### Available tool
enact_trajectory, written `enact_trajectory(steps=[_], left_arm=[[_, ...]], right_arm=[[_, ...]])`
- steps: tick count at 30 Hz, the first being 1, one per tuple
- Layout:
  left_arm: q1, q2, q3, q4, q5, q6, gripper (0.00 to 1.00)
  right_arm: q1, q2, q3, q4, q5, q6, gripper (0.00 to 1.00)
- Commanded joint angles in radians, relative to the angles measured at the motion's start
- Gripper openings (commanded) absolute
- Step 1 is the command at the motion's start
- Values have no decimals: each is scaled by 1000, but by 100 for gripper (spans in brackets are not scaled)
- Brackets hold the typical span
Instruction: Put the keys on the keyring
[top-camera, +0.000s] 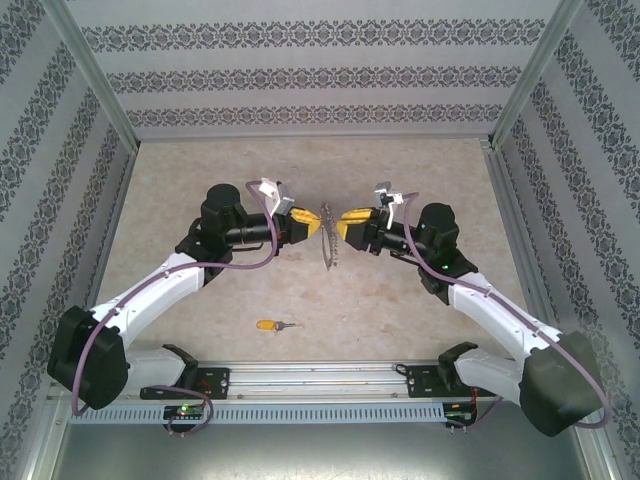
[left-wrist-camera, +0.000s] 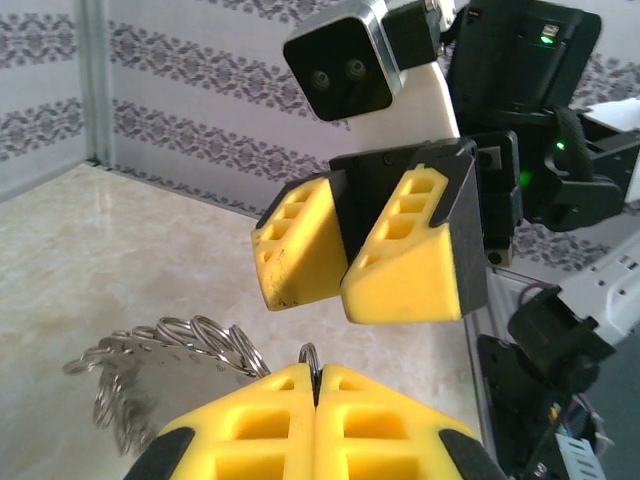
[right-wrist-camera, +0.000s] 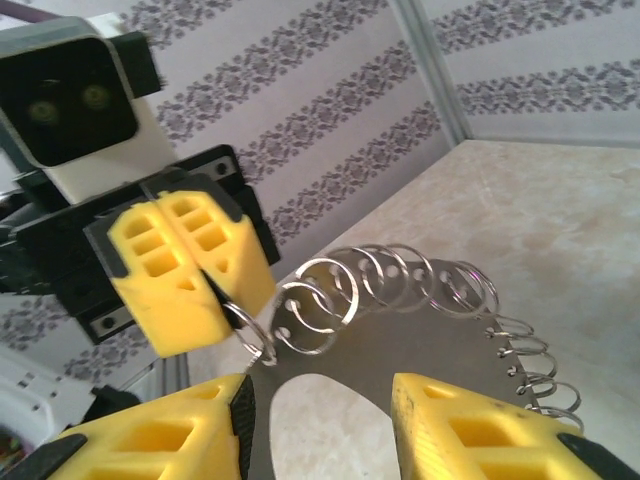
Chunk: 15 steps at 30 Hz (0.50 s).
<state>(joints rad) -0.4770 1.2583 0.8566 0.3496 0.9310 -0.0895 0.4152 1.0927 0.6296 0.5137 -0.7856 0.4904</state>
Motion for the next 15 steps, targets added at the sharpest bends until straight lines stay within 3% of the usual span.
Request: enact_trajectory(steps=[1, 15], left_arm=[[-10, 8, 3, 86, 112, 15, 0], [-15, 91, 32, 230, 198, -128, 0]], right_arm=[[0, -28, -8, 32, -103, -23, 42], [37, 12, 19, 35, -162, -34, 41]])
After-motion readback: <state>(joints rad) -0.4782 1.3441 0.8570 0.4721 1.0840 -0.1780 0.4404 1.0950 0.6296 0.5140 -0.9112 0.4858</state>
